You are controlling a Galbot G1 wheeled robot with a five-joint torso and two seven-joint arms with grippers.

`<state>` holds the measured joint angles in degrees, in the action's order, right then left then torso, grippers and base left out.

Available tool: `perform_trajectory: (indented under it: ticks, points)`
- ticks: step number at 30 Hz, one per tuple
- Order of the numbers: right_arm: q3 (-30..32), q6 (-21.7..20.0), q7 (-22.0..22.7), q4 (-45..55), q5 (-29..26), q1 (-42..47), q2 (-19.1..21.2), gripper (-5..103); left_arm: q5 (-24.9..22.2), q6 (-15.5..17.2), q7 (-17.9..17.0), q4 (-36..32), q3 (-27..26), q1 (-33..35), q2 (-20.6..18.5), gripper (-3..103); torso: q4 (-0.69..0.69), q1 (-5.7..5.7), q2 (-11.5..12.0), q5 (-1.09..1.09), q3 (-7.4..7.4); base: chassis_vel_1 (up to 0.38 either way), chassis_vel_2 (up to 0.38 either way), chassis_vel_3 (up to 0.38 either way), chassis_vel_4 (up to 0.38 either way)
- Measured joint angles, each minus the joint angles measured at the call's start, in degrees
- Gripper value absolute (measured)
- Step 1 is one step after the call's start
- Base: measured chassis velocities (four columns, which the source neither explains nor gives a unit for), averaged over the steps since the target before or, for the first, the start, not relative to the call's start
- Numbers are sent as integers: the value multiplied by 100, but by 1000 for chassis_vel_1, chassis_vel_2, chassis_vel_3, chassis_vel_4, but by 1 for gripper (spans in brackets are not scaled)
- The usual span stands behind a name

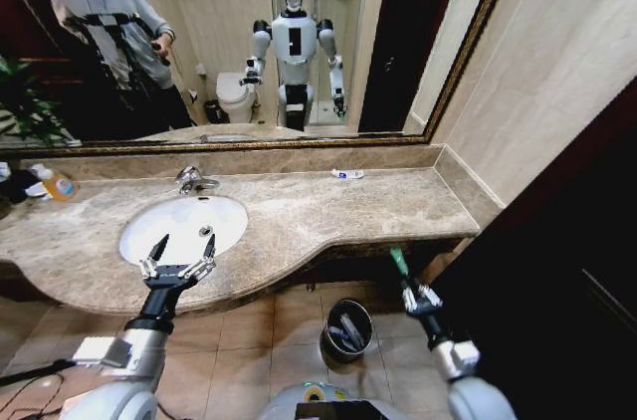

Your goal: Pick up the trash from the sink and place it in the trash bin.

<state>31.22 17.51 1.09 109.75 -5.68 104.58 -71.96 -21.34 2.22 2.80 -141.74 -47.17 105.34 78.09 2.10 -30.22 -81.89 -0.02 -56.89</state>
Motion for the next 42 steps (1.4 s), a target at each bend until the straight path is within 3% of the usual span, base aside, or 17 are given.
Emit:
perform_trajectory:
  ticks: [3,5,13,20,27,37,39,41,42]
  points:
    - [-276,-62,-102,-593,357,-132,-142,21,0,0,0,0,0,0,0,100,0,0,0,2,0,0,0,0,0]
    - [-471,-449,-281,-1078,567,-368,-252,21,0,0,0,0,0,0,0,100,1,0,1,1,0,0,0,0,0]
    - [-852,-1322,-676,-2068,1322,-1340,-392,21,0,0,-1,0,0,0,0,100,1,-1,1,1,-1,0,0,0,0]
    - [-1163,-1800,-983,-3253,1639,-2163,-441,21,0,0,0,0,0,0,0,100,1,-1,1,2,-1,0,0,0,0]
    - [-1304,-1670,-1091,-4648,1819,-3062,-515,21,0,0,-1,0,0,0,0,100,1,-1,1,1,-1,0,0,0,0]
    - [-1411,-1527,-1205,-5346,1867,-3562,-471,18,0,0,0,0,0,0,0,100,1,-1,1,1,-1,0,0,0,0]
    - [-1432,-1481,-1220,-5408,1867,-3610,-460,33,0,0,0,0,0,0,0,100,1,-1,1,2,-1,0,0,0,0]
    - [-1434,-1442,-1224,-5434,1869,-3625,-460,33,0,0,0,0,0,0,0,100,0,-1,1,2,-1,0,0,0,0]
    - [-1434,-1422,-1224,-5442,1871,-3631,-464,39,0,0,0,0,0,0,0,100,1,-1,1,1,-1,0,0,0,0]
